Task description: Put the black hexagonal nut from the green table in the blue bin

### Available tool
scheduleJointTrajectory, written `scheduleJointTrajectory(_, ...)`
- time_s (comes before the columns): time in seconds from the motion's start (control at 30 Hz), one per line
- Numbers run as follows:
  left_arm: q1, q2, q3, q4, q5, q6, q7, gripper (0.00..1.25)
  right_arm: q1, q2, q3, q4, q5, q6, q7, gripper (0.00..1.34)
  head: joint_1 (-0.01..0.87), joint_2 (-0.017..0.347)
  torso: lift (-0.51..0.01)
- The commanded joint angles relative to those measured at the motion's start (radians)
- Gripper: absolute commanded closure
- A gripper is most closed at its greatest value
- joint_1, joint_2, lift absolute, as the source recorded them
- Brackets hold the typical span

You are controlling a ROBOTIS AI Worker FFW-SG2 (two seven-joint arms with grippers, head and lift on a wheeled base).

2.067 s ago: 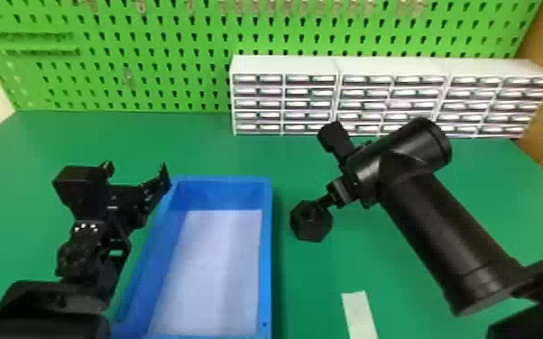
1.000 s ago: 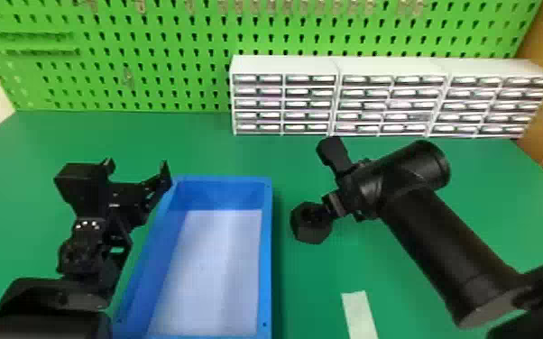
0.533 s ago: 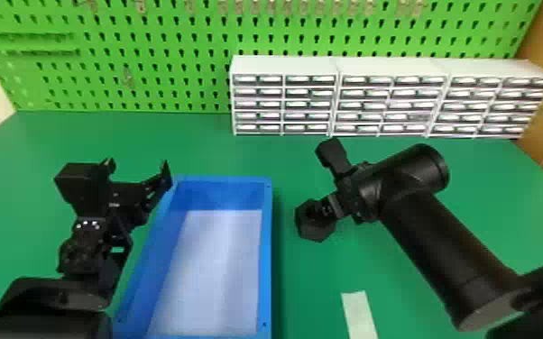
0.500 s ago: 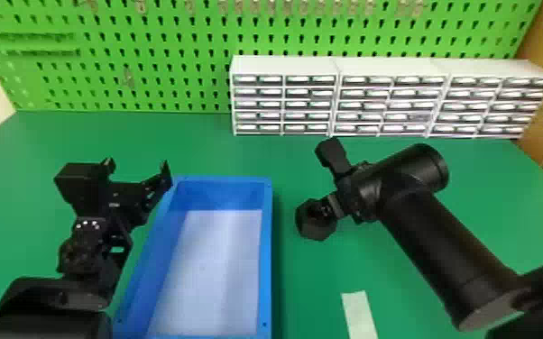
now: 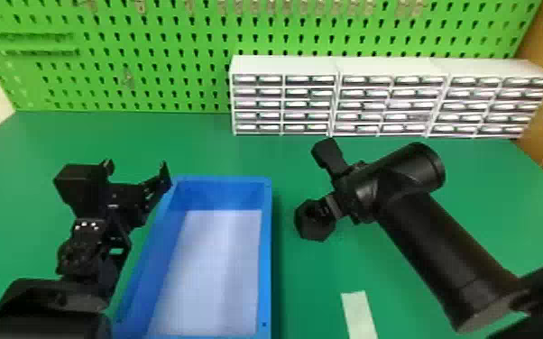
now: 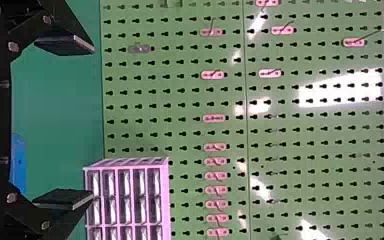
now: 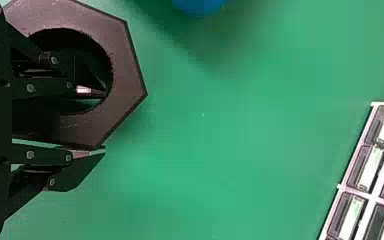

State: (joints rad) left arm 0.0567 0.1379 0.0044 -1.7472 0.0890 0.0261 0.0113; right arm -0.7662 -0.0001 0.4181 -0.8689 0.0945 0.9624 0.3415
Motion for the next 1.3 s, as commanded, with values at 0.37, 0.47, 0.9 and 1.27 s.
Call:
scheduleJointTrajectory(0.37,0.006,0.000,-0.001,-0.002,-0.003,0.000,0.001,0.25,0.059,0.001,-0.110,-0.279,0.122,0.110,0.097,1.07,0.686,0.052,-0.097)
scheduleJointTrajectory(0.47,0.006,0.000,-0.001,-0.002,-0.003,0.000,0.001,0.25,0.070,0.001,-0.130,-0.320,0.159,0.122,0.126,1.07,0.686,0.052,-0.097)
scheduleJointTrajectory(0.9,0.009,0.000,0.000,-0.008,-0.003,0.000,-0.001,0.25,0.166,-0.001,-0.251,-0.601,0.232,0.174,0.243,1.07,0.686,0.052,-0.097)
scheduleJointTrajectory(1.27,0.006,0.000,0.000,-0.012,-0.003,0.000,-0.001,0.25,0.200,-0.009,-0.214,-0.769,0.183,0.197,0.286,1.07,0.686,0.052,-0.097)
